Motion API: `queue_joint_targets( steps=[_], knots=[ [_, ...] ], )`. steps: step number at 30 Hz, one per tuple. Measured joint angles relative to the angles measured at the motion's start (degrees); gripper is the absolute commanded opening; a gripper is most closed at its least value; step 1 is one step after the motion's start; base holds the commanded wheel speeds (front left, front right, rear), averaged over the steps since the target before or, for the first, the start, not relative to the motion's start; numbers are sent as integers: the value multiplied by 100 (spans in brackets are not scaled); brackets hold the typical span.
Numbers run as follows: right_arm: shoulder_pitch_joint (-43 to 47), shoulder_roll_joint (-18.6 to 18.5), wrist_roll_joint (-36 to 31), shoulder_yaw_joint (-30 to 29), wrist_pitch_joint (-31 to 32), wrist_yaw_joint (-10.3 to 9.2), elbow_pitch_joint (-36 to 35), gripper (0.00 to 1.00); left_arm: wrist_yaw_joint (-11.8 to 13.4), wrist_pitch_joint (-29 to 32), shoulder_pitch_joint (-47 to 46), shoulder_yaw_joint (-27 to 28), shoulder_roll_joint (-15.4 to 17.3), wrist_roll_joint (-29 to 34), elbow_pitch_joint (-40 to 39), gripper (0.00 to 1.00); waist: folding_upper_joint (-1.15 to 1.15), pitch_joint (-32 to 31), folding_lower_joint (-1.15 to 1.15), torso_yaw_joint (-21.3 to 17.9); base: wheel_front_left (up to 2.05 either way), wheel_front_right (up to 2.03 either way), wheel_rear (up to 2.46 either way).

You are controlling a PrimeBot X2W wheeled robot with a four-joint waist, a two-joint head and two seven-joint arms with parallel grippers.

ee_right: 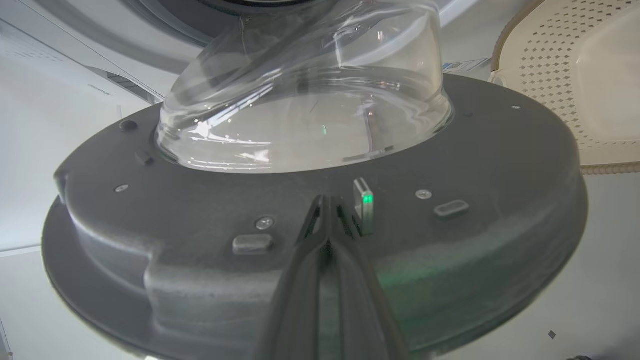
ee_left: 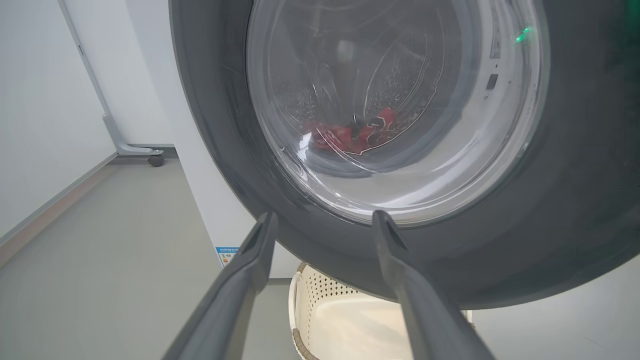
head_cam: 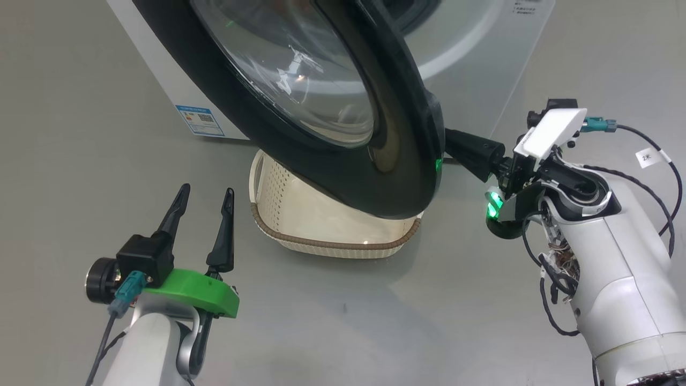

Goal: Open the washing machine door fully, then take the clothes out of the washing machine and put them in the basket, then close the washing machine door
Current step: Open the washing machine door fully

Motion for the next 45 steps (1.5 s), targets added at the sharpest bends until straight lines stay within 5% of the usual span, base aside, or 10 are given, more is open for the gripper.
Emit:
queue_joint_targets(
  steps=[25,45],
  knots=[
    [896,36,1125,1267,192,97,-366,0,-15,0,437,-164,7,7,167,100,0,-774,0,165,0,0,0],
    [1014,46,1599,2081,-456,98,-665,0,-56,0,463,-182,11,7,127,100,0,-848,0,339,0,0,0]
  ],
)
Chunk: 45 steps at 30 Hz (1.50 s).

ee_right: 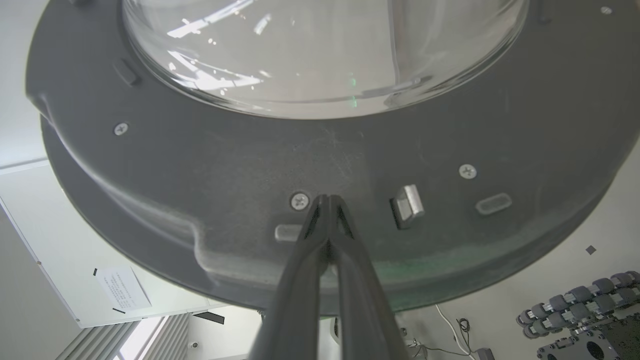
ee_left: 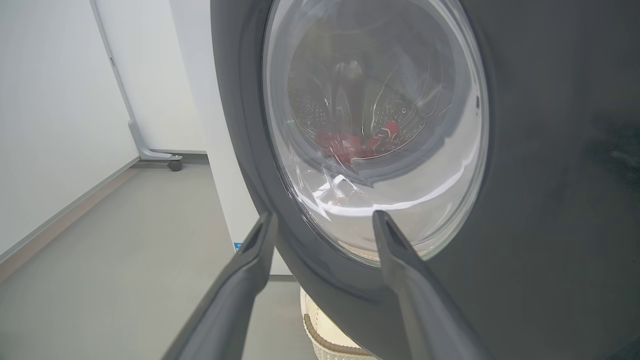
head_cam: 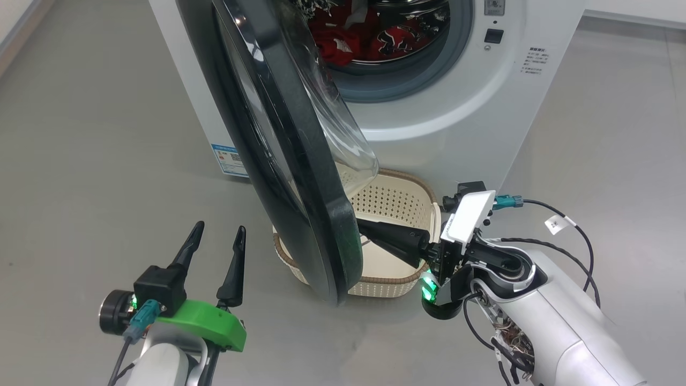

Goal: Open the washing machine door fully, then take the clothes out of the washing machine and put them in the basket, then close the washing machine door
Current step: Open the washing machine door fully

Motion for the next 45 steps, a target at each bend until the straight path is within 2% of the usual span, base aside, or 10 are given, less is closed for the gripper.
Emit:
queue_joint_targets(
  steps=[7,14,16,19,21,22,23,24,39,45],
  knots=[
    [-1,9,15,-177,-353,47,-23,0,32,0,35,136,7,0,-42,100,0,7,0,-62,0,0,0],
    [5,-12,-146,-655,-888,67,-124,0,58,0,118,229,22,0,-87,100,0,-16,0,-245,0,0,0],
    [37,-105,-324,-789,-1148,89,-202,0,58,0,123,235,24,0,-86,100,0,-28,0,-301,0,0,0],
    [95,-471,-935,-1007,-1646,97,-456,0,58,0,149,237,26,1,-87,100,0,-55,0,-374,0,0,0],
    [155,-622,-1202,-1147,-1928,97,-650,36,58,0,160,256,35,8,-87,100,0,-81,0,-420,0,0,0],
    [205,-678,-1333,-1179,-2067,97,-727,66,58,0,174,263,47,8,-88,100,0,-94,0,-445,0,0,0],
    [269,-691,-1474,-1189,-2212,97,-789,66,58,0,192,272,64,9,-87,100,0,-107,0,-471,0,0,0],
    [350,-693,-1605,-1200,-2347,97,-844,100,58,0,216,278,77,9,-86,100,0,-121,0,-498,0,0,0],
    [1514,-1042,-3147,-1293,-4220,97,-1200,100,58,0,410,324,145,90,-31,100,0,-361,0,-881,0,0,0],
    [1850,-1557,-4600,-1105,-5186,27,-1033,100,58,0,419,315,164,133,-21,100,0,-405,0,-978,0,0,0]
  ],
)
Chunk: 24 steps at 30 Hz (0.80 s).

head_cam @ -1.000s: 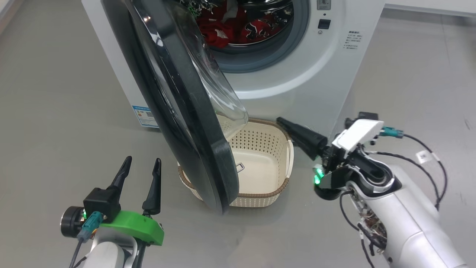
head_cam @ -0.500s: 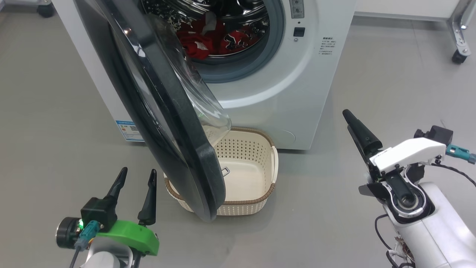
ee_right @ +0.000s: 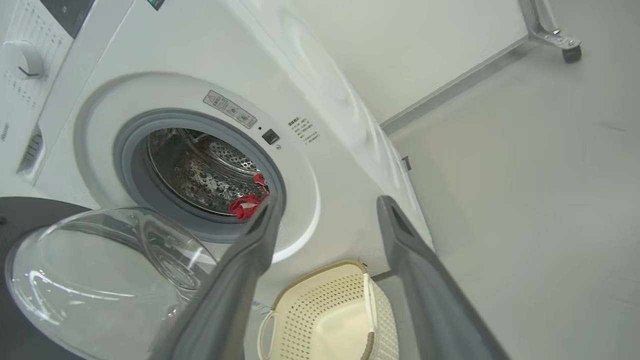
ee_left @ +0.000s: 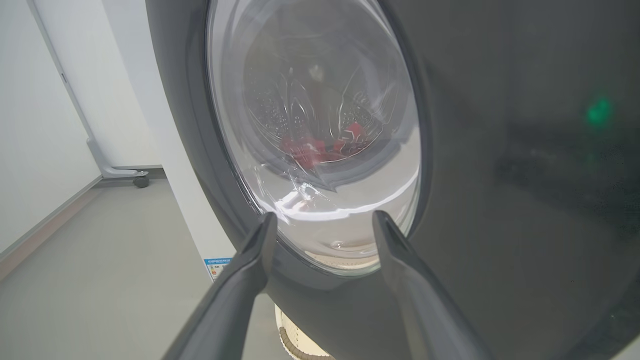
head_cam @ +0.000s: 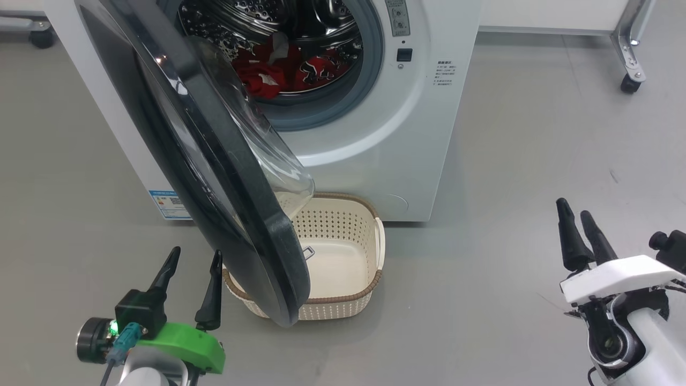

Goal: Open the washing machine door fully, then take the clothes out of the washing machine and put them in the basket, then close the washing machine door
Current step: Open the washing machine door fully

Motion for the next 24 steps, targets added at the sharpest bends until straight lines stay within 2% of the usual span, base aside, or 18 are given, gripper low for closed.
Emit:
queue_joint_targets(
  steps=[3,13,16,24],
  knots=[
    [26,-151,-600,104,-283,-214,10,100,0,0,5,4,2,0,4,100,0,-20,0,-23,0,0,0],
    [226,-489,-1867,46,-209,-958,-2,100,0,0,14,32,3,0,1,100,0,-19,0,-62,0,0,0],
    [244,-601,-2280,-141,-208,-1184,-119,100,0,0,16,42,3,0,-3,100,0,-3,0,-69,0,0,0],
    [447,-355,-2828,-348,-208,-1248,-474,100,0,0,18,53,2,0,-18,100,0,27,0,-83,0,0,0]
  ],
)
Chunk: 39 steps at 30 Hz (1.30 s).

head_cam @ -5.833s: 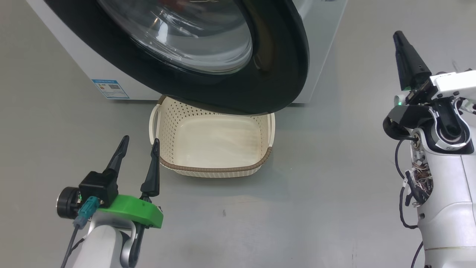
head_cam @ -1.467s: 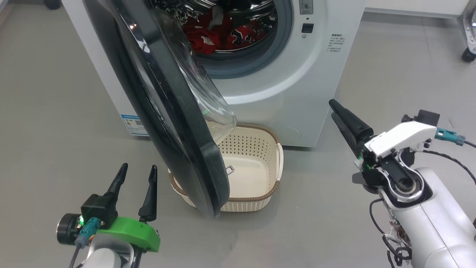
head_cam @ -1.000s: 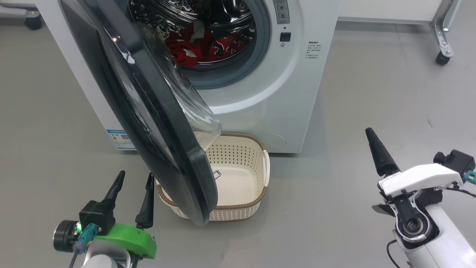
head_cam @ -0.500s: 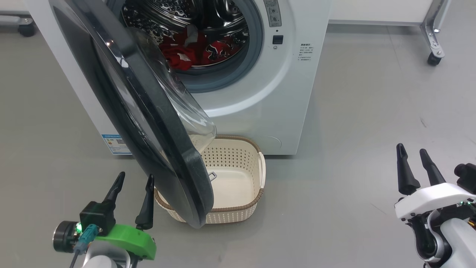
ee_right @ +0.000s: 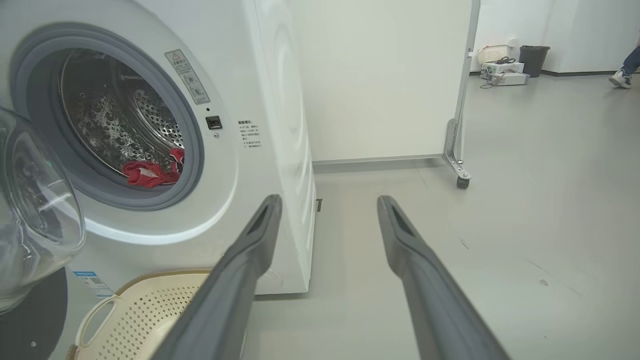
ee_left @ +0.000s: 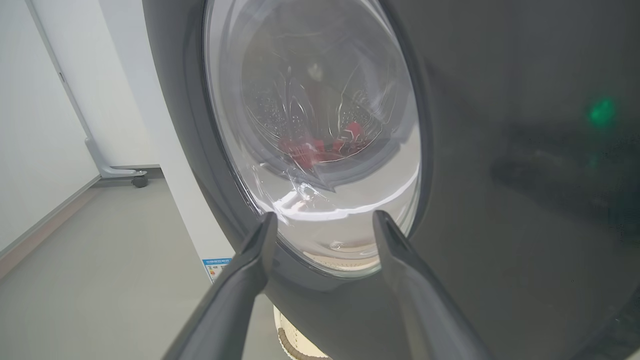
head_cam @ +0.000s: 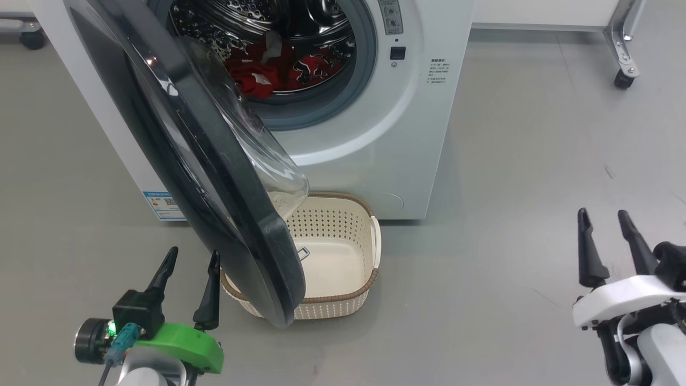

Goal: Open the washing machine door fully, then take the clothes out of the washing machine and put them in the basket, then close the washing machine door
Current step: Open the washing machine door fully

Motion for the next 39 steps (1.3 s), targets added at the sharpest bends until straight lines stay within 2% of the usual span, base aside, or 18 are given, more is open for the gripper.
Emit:
queue_joint_targets(
  steps=[11,19,39],
  knots=[
    [472,465,-404,31,0,-44,-153,100,0,0,1,-10,-2,0,4,100,0,-8,0,-21,0,0,0],
    [725,621,-753,127,0,-52,-176,100,0,0,12,-5,-2,0,75,100,0,-117,0,-38,0,0,0],
    [1037,892,-1034,-26,0,-58,-189,100,0,0,96,-15,-3,0,130,100,0,-218,0,-66,0,0,0]
  ],
)
